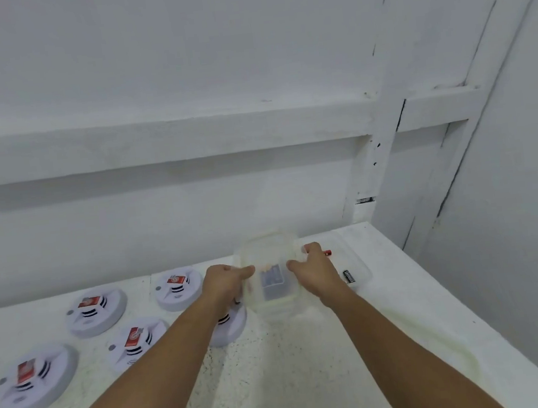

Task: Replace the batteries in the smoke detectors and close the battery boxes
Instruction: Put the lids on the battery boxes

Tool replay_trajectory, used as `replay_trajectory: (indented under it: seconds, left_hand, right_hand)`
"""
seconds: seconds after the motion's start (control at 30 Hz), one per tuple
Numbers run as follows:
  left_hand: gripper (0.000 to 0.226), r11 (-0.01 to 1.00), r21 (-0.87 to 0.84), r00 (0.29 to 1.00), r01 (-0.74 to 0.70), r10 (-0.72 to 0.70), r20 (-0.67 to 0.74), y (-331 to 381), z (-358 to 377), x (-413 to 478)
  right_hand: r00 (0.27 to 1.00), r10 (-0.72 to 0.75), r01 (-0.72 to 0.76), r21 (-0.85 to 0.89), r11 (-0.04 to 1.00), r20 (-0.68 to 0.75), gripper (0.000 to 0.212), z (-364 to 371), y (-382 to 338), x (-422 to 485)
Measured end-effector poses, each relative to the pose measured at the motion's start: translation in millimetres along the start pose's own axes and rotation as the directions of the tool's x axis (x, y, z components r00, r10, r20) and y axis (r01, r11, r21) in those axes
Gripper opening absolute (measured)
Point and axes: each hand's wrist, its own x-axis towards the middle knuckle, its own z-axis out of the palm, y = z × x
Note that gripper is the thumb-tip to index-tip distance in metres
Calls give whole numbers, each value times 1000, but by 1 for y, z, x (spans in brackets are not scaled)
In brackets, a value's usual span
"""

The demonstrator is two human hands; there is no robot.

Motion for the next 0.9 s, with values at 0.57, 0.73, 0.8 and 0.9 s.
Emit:
replay_trajectory:
  seconds: [0.57, 0.73, 0.8, 0.9]
  left_hand:
    - [35, 957, 272, 993, -96, 111, -41, 10, 15, 16]
    - [42, 955, 287, 995, -71, 87, -45, 3, 12, 16]
    - [43, 958, 279, 996, -67, 82, -43, 2, 11, 16]
    - [39, 962, 266, 997, -60, 71, -33, 2, 7, 15]
  right_hand:
    - [999, 24, -28, -79, 996, -48, 41, 2, 4, 16]
    - [999, -1, -7, -214, 977, -35, 33, 11, 0, 16]
    - [999, -6, -4, -228, 974, -45, 26, 14, 1, 17]
    - [999, -7, -1, -228, 974, -36, 26, 16, 5, 16]
